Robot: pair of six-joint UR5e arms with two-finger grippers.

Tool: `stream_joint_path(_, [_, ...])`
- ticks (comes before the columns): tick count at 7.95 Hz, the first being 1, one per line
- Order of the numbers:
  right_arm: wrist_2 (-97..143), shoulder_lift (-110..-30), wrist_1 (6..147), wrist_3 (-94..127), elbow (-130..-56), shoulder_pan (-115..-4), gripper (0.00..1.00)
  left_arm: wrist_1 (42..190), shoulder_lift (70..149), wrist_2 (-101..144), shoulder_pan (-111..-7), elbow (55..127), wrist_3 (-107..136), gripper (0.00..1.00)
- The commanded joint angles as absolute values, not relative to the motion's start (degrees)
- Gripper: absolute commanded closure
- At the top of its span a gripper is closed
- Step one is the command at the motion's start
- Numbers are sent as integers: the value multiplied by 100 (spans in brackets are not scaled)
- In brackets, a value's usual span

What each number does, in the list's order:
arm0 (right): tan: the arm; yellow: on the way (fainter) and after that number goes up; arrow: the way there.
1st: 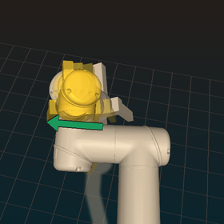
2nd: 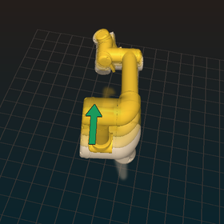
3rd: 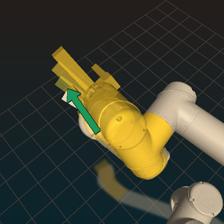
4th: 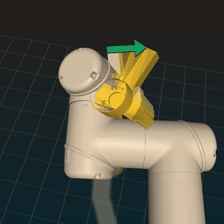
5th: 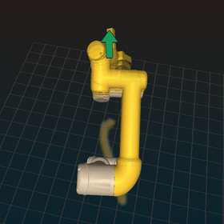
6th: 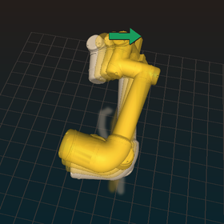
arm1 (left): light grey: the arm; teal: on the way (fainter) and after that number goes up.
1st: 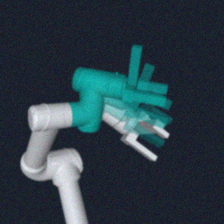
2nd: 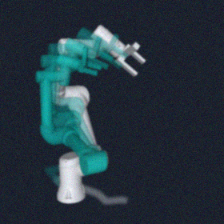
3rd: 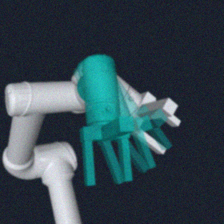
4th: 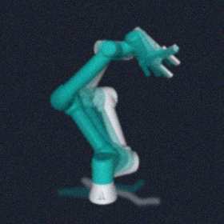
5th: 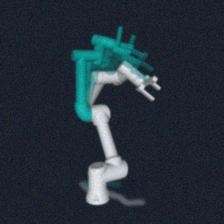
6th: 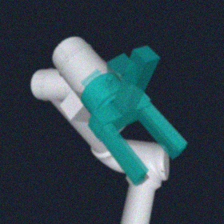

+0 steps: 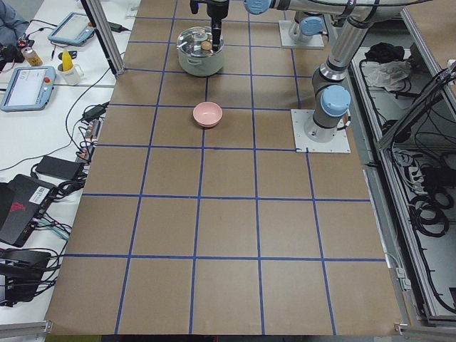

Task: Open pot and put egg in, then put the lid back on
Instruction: 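Open the right gripper and raise it away from the lid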

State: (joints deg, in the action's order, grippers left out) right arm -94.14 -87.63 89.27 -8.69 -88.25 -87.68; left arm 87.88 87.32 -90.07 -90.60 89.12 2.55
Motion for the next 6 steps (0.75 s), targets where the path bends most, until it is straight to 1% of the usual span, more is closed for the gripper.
stream_joint_path(1, [-9405,-8798,8982,-879,-8850,-8763,0,8798,8719,-9018,-9061,8912,255,0])
stream_joint_path(4, [-9221,-8982,9052,-879,-8842,-8763,0,8798,8693,-9017,-9053,8912,255,0])
stream_joint_path(6, [-9053,-8956,9131,-914,-8850,-8763,0,8798,8692,-9009,-9053,8912,255,0])
